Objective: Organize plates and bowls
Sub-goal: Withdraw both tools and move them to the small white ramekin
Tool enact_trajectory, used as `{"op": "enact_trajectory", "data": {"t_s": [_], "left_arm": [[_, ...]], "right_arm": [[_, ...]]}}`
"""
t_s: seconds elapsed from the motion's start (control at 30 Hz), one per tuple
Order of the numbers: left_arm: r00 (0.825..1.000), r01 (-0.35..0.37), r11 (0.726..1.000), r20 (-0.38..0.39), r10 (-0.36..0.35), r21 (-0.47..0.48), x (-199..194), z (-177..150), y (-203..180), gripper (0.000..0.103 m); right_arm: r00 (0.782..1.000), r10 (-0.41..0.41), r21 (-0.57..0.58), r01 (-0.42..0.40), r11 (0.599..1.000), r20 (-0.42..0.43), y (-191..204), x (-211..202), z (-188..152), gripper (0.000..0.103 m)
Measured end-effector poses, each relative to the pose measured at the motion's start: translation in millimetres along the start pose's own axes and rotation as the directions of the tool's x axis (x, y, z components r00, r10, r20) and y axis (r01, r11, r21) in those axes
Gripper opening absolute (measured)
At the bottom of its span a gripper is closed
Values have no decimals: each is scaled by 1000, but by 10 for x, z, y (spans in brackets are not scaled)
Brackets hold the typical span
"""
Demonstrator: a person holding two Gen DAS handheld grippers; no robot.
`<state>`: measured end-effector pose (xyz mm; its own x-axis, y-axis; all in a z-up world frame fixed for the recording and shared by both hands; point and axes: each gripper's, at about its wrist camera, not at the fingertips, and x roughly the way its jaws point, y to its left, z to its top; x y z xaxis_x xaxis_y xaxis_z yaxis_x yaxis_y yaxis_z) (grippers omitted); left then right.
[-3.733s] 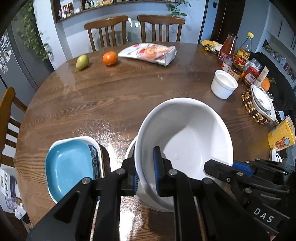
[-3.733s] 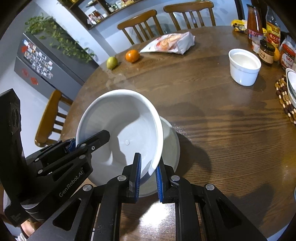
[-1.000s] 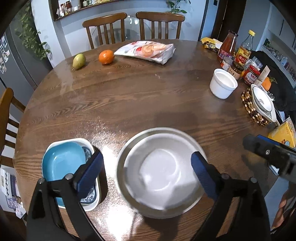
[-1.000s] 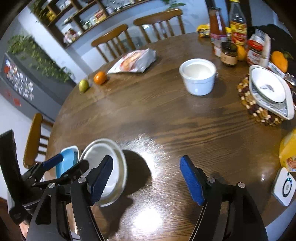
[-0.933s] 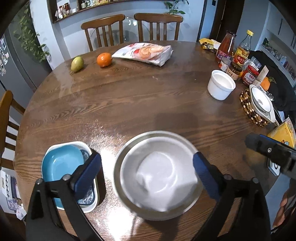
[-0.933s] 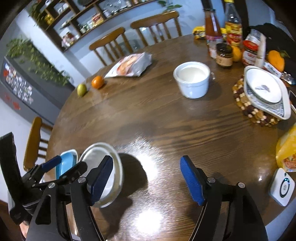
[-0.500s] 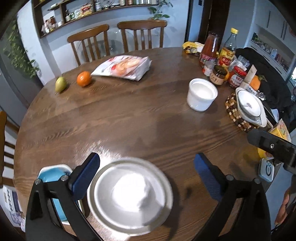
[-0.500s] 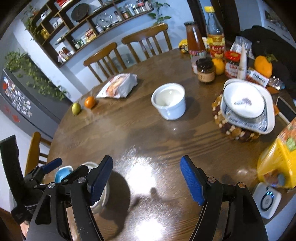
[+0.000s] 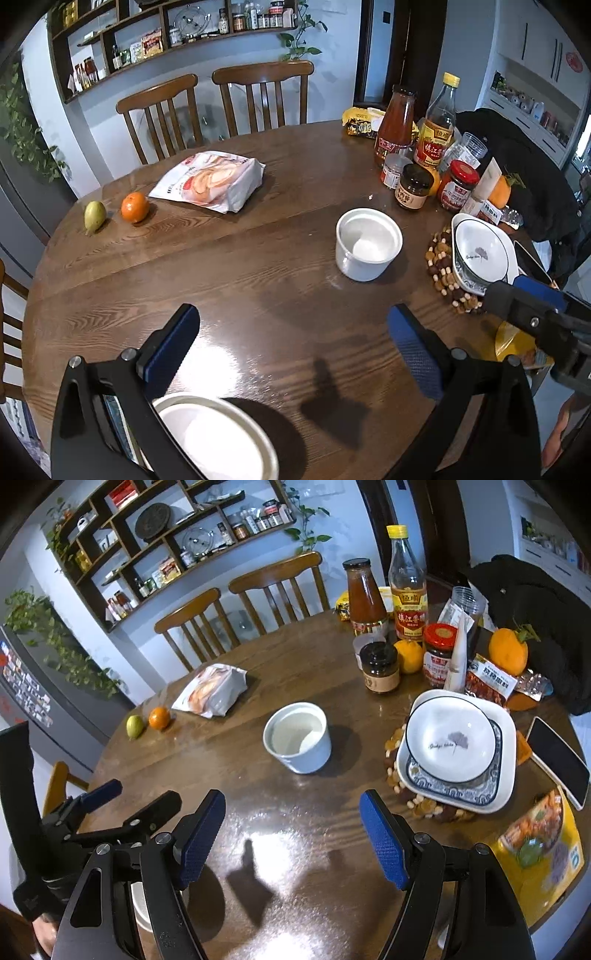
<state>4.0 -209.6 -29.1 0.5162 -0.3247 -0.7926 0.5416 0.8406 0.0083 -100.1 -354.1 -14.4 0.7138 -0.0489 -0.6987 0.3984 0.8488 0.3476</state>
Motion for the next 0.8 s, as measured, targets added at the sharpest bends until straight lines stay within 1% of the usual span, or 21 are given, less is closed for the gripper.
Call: {"op": "enact_trajectory", "data": {"t_s": [0.2, 0.33, 0.47, 0.53, 0.6, 0.67, 0.7, 0.73, 0.8], "left_arm": [[1000, -9, 1000, -14, 9, 11, 190, 118, -131, 102], [1000, -8, 1000, -13, 9, 22, 306, 225, -193, 101], [1000, -27, 999, -2, 27, 47, 441, 371, -266, 100], [1000, -31, 998, -5, 31, 57, 506, 427, -293, 96], [999, -32, 997, -16, 33, 64, 595, 485, -314, 94], [999, -29, 997, -31, 31, 73, 675, 519, -336, 91], [999, -26, 997, -40, 29, 79, 720, 538, -351, 86], [998, -19, 996, -51, 23, 83, 763, 553, -357, 83], [998, 2, 997, -65, 3, 82, 821, 576, -370, 82]], "right_arm": [[1000, 18, -1, -18, 1000, -19, -61, 154, 120, 76], [1000, 18, 2, -18, 1000, -20, -96, 250, 253, 76], [1000, 3, 3, -3, 1000, -26, -127, 373, 409, 76], [1000, -7, 5, 7, 1000, -27, -147, 432, 479, 76], [1000, -17, 8, 17, 1000, -26, -164, 495, 551, 76], [999, -25, 15, 25, 1000, -36, -177, 587, 618, 72], [999, -24, 17, 25, 1000, -43, -181, 632, 641, 70], [998, -27, 19, 28, 999, -50, -183, 673, 656, 70], [997, -34, 22, 36, 999, -67, -174, 773, 682, 68]]}}
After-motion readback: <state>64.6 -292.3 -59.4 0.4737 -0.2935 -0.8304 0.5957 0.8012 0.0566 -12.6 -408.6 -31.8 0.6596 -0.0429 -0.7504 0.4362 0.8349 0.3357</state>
